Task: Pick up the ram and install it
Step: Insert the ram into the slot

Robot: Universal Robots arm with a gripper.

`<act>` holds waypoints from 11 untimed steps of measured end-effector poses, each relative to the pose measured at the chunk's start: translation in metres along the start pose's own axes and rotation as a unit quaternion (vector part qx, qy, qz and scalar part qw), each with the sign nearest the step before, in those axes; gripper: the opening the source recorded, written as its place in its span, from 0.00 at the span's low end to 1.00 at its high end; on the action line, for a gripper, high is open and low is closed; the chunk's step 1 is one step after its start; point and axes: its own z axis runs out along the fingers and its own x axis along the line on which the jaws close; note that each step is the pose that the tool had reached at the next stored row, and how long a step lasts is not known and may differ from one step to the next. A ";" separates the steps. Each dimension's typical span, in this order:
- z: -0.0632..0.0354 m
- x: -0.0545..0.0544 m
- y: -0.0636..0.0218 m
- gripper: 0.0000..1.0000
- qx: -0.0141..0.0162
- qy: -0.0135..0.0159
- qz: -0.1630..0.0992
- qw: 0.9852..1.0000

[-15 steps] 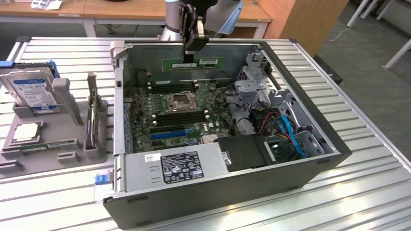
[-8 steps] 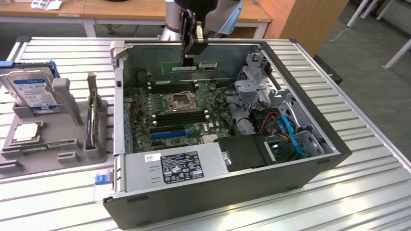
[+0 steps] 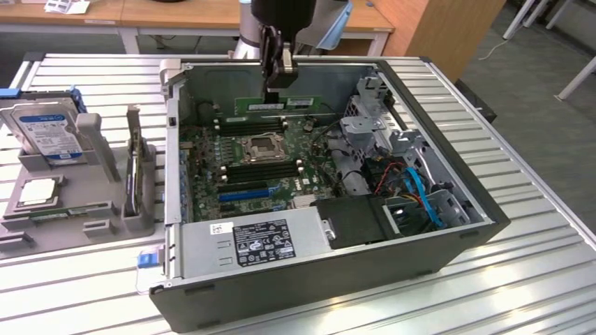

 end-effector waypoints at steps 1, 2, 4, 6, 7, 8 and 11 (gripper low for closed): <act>0.0018 0.000 0.0000 0.12 0.000 0.000 0.001 1.000; 0.0036 0.000 -0.0001 0.12 0.000 0.000 0.002 1.000; 0.0072 0.000 -0.0002 0.12 0.000 0.000 0.004 1.000; 0.0108 0.000 -0.0003 0.12 0.000 0.000 0.007 1.000; 0.0127 0.000 -0.0004 0.12 0.000 0.000 0.008 1.000; 0.0145 -0.001 -0.0004 0.12 0.000 0.000 0.009 1.000; 0.0200 -0.001 -0.0006 0.12 0.000 0.000 0.013 1.000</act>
